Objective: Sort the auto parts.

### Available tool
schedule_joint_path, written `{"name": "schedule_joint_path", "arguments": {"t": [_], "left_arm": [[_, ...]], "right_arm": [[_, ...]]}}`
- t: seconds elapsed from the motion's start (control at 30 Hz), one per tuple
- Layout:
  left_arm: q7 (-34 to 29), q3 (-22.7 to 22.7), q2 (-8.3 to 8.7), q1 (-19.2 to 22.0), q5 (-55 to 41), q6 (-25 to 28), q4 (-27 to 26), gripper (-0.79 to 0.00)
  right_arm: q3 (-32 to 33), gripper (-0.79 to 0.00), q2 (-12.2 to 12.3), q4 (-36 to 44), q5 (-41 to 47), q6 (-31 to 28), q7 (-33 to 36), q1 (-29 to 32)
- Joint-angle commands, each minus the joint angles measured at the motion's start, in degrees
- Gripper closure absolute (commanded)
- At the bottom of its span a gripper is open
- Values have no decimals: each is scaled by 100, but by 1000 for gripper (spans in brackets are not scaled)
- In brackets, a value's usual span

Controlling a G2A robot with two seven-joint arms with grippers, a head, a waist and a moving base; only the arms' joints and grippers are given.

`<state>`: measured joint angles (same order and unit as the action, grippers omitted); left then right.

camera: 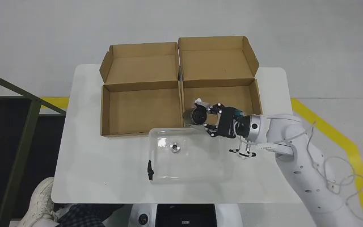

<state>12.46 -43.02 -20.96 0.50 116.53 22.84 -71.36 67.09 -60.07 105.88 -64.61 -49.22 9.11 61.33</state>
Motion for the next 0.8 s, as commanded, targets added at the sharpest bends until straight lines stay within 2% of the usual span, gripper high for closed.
{"name": "schedule_joint_path", "arguments": {"t": [0.0, 0.47, 0.77], "left_arm": [[0, 0, 0, 0, 0, 0, 0, -785], [0, 0, 0, 0, 0, 0, 0, -785], [0, 0, 0, 0, 0, 0, 0, -785]], "right_arm": [[36, 0, 3, -23, 8, 17, -53, 9], [130, 0, 15, -117, -17, 53, -241, 44], [-238, 0, -48, -334, -179, 183, -182, -96]]}}
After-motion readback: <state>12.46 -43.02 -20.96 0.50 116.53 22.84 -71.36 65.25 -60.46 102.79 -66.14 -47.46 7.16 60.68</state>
